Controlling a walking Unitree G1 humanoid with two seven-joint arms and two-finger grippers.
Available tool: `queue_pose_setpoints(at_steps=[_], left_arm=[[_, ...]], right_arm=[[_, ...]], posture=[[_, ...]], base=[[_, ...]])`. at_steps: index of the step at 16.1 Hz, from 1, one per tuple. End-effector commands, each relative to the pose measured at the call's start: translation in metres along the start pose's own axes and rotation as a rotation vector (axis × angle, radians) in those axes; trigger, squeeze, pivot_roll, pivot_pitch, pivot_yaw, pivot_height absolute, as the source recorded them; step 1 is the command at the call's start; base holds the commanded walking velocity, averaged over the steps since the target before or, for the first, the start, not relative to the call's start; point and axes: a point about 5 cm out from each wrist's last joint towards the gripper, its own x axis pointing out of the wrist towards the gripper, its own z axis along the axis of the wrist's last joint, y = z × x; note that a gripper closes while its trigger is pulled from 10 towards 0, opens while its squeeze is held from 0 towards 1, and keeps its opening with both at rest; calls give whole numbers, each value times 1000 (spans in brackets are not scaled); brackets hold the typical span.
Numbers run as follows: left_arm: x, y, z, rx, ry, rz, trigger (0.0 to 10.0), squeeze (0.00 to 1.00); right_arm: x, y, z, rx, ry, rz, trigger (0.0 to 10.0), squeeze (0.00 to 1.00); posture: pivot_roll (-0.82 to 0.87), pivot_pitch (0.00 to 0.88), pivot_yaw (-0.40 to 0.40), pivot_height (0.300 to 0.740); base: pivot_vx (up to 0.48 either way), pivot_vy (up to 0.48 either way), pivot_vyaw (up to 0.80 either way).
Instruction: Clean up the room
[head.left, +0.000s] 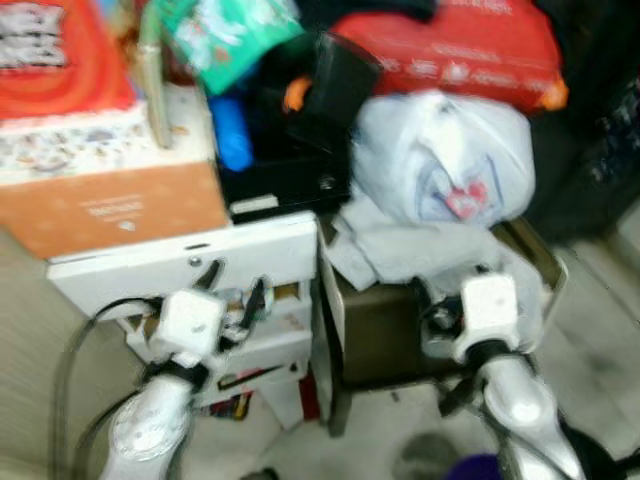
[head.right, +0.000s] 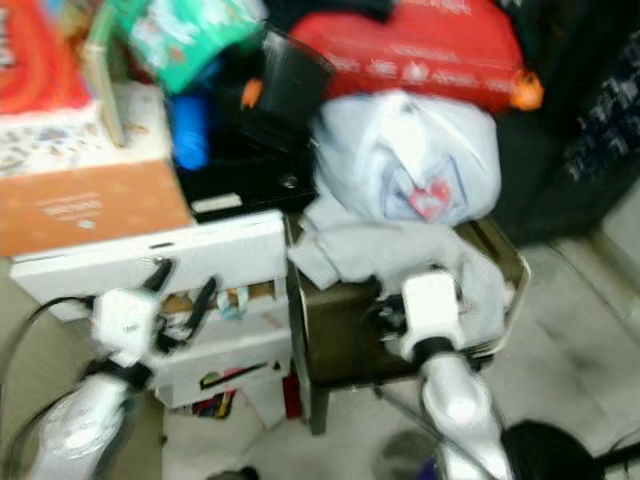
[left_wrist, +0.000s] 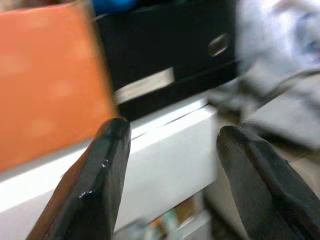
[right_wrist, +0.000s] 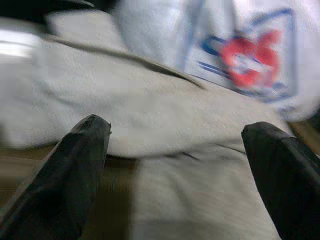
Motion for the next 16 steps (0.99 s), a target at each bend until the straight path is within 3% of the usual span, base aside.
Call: queue_pose_setpoints(at_steps=[1, 5, 16], left_arm=[[-4, -1, 1, -7, 1, 11, 10000, 0], [-10, 4, 5, 27, -3, 62, 10000, 0], [-13, 4, 6, 40, 3, 62, 10000, 0]], right_arm=[[-6, -8, -2, -9, 13, -14, 10000, 0], [-20, -12, -7, -32, 40, -3, 10000, 0], [-24, -14, -8, -52, 46, 12, 10000, 0]], posture=[[-78, 82, -16, 740], [-76, 80, -18, 740], [-73, 67, -21, 740]], base=[[0, 0, 800], [0, 0, 800], [0, 0, 800]])
